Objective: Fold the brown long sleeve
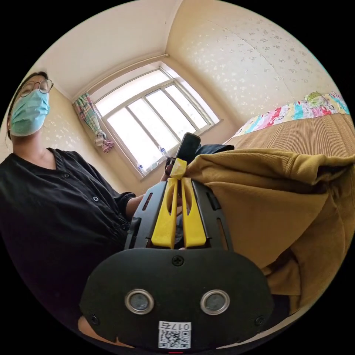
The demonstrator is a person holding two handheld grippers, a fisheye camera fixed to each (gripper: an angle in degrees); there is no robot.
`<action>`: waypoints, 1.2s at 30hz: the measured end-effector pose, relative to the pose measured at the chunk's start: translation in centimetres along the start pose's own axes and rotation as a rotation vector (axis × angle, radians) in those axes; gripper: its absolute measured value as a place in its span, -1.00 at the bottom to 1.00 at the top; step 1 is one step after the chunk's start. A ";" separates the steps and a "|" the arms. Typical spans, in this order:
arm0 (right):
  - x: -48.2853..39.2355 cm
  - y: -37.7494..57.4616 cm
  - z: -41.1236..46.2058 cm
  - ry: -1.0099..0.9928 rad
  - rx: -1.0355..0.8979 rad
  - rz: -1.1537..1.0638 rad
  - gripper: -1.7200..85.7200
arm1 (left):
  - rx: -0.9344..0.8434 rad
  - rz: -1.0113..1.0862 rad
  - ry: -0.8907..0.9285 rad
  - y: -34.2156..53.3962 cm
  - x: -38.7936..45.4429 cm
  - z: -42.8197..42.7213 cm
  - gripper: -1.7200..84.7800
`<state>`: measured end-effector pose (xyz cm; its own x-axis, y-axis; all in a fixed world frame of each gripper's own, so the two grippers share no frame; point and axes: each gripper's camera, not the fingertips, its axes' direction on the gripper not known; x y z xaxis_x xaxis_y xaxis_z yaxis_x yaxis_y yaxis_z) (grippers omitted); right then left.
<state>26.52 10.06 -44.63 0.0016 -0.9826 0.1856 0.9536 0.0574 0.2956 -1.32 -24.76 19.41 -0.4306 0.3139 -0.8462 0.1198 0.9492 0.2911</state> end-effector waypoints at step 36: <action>3.8 -3.7 3.8 -0.011 -0.223 -0.018 -0.61 | 0.249 1.326 1.491 19.6 29.9 -20.2 -0.87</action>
<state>21.83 6.80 -41.44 -0.0177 -0.9811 0.1928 0.9965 -0.0014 0.0841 -29.96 2.71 8.82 -0.2349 0.5503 0.8012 0.9673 0.2132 0.1372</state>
